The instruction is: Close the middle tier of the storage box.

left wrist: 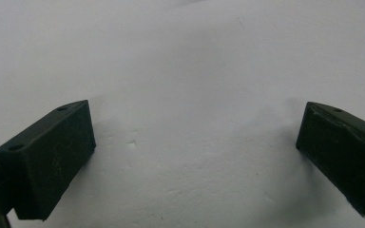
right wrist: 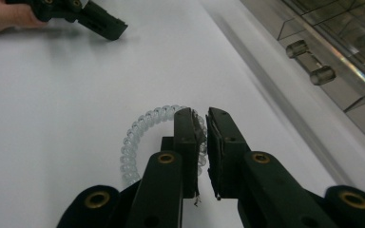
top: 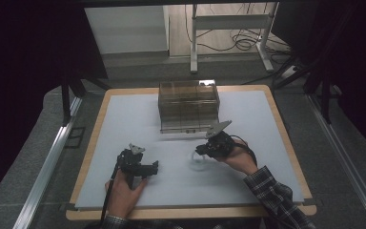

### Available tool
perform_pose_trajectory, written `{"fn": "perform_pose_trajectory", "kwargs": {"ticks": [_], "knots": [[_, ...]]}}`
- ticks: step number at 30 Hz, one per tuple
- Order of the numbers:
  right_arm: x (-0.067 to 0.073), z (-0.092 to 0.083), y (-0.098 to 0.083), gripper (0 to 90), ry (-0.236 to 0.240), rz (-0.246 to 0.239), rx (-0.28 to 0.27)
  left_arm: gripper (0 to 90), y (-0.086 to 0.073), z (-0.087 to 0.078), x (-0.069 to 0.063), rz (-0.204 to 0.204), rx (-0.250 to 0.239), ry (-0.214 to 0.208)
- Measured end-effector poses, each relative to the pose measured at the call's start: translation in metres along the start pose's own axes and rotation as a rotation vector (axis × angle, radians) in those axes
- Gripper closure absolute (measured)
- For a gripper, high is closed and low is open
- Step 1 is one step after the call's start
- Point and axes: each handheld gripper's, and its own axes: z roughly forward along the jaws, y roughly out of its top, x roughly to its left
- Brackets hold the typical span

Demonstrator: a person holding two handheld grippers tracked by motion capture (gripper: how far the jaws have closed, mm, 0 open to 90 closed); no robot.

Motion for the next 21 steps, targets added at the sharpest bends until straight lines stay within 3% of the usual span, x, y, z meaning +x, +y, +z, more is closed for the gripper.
{"fn": "perform_pose_trajectory", "kwargs": {"ticks": [21], "knots": [[-0.021, 0.003, 0.011, 81.2, -0.038, 0.044, -0.027, 0.0, 0.0, 0.0, 0.0, -0.005, -0.001, -0.001]]}}
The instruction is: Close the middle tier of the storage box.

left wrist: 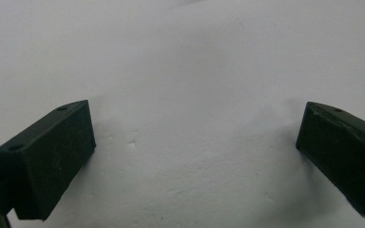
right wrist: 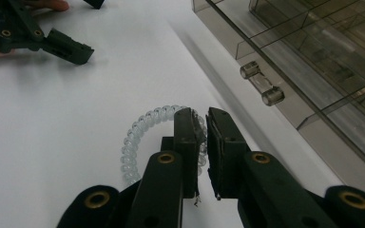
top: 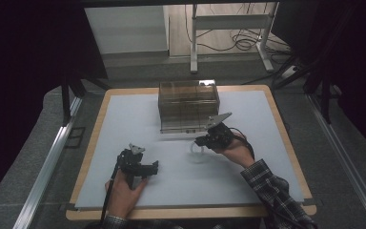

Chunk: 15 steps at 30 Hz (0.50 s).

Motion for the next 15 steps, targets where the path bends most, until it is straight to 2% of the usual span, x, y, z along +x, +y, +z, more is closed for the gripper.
{"fn": "perform_pose_trajectory", "kwargs": {"ticks": [15], "knots": [[-0.014, 0.003, 0.016, 81.2, -0.016, 0.025, -0.028, 0.0, 0.0, 0.0, 0.0, 0.0, 0.0, 0.0]]}}
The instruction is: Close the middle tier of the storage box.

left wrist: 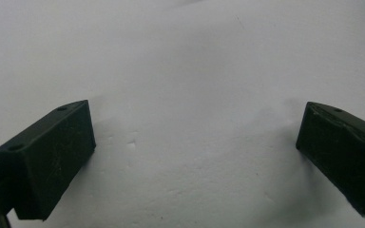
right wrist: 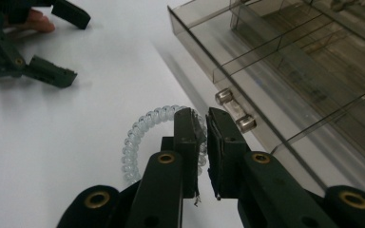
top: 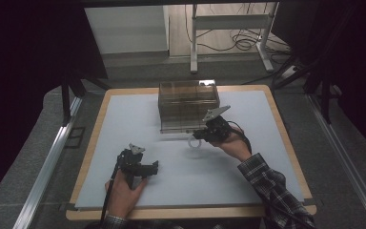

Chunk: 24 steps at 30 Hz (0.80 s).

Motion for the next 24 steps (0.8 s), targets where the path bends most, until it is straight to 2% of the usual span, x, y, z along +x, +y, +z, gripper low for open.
{"fn": "perform_pose_trajectory", "kwargs": {"ticks": [24], "knots": [[-0.023, 0.004, 0.017, 81.2, -0.041, 0.054, -0.042, 0.0, 0.0, 0.0, 0.0, 0.0, 0.0, 0.0]]}}
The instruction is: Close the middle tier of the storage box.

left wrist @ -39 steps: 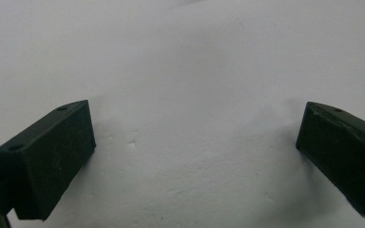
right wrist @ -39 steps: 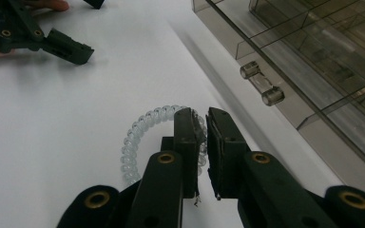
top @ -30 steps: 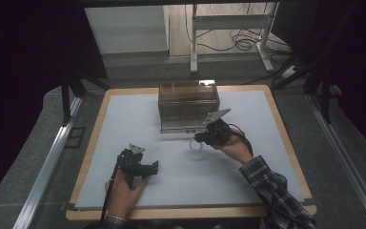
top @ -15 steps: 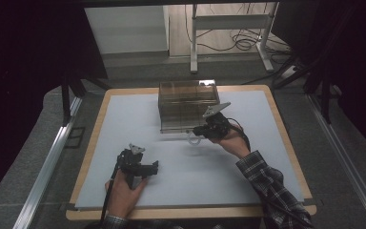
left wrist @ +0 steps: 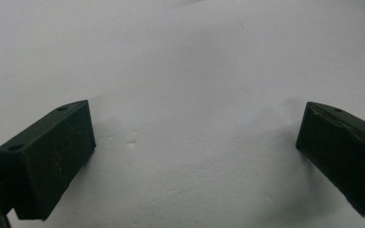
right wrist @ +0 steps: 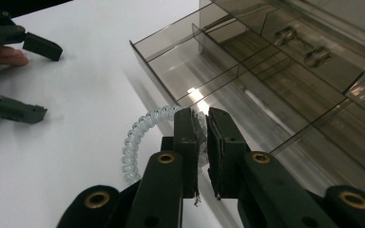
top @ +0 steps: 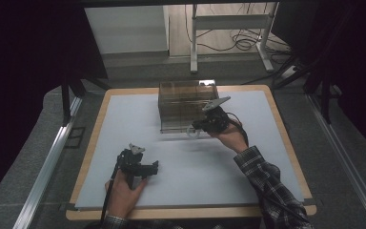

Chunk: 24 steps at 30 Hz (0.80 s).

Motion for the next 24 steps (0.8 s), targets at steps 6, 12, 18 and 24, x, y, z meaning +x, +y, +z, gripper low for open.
{"fn": "perform_pose_trajectory", "kwargs": {"ticks": [6, 12, 18, 24], "knots": [[-0.003, 0.002, 0.005, 81.2, -0.011, -0.002, -0.004, 0.0, 0.0, 0.0, 0.0, 0.0, 0.0, 0.0], [-0.005, 0.005, 0.007, 81.2, -0.023, -0.002, -0.007, 0.0, 0.0, 0.0, 0.0, 0.0, 0.0, 0.0], [-0.008, 0.007, 0.01, 81.2, -0.033, 0.002, -0.011, 0.0, 0.0, 0.0, 0.0, 0.0, 0.0, 0.0], [-0.011, 0.008, 0.012, 81.2, -0.047, 0.013, -0.014, 0.0, 0.0, 0.0, 0.0, 0.0, 0.0, 0.0]]}}
